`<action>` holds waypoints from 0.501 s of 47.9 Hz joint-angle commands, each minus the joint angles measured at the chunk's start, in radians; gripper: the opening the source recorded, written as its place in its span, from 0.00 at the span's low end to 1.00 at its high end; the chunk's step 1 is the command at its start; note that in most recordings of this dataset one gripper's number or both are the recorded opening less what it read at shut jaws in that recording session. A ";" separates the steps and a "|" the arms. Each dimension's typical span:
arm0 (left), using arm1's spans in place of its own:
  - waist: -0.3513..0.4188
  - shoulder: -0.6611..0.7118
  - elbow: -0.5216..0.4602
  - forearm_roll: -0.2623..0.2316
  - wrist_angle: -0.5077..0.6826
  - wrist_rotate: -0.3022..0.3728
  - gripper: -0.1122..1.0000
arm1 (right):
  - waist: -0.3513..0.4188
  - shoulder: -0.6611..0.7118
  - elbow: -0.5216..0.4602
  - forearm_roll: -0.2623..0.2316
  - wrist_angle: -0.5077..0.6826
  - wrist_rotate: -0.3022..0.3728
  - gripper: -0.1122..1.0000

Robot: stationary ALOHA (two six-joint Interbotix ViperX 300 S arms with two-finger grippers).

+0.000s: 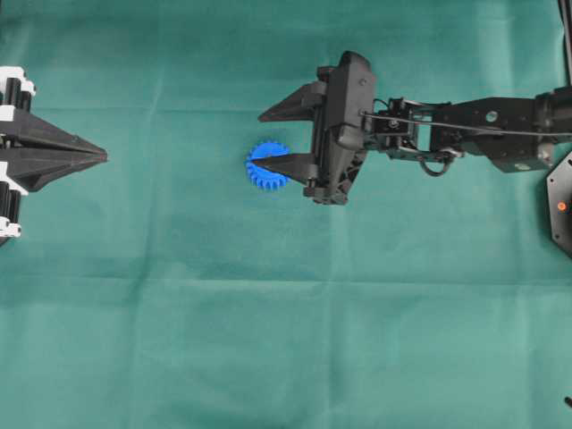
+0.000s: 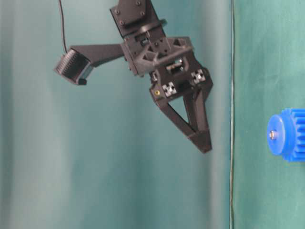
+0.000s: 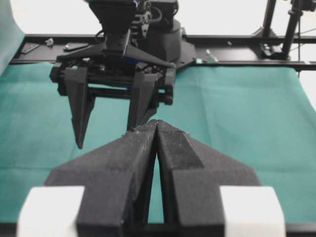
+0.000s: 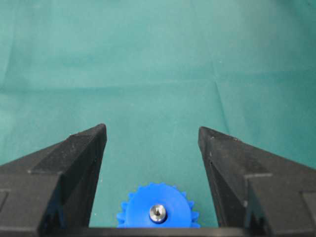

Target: Insert the shaft placed at a random location into the center hole of the small gear at another random location.

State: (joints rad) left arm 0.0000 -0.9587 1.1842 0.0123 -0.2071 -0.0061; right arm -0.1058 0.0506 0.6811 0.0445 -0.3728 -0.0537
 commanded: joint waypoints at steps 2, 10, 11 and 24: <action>0.002 0.008 -0.020 0.002 -0.006 -0.002 0.10 | 0.003 -0.058 0.012 -0.002 0.000 -0.008 0.77; 0.002 0.008 -0.020 0.002 -0.006 -0.002 0.10 | 0.003 -0.135 0.081 0.000 0.000 -0.006 0.77; 0.002 0.008 -0.020 0.002 -0.006 -0.002 0.10 | 0.003 -0.146 0.091 0.000 0.000 -0.006 0.77; 0.002 0.008 -0.020 0.002 -0.003 -0.002 0.10 | 0.003 -0.295 0.235 0.003 -0.005 -0.003 0.77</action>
State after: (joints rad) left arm 0.0000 -0.9587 1.1858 0.0107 -0.2086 -0.0061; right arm -0.1043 -0.1887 0.8974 0.0445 -0.3712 -0.0537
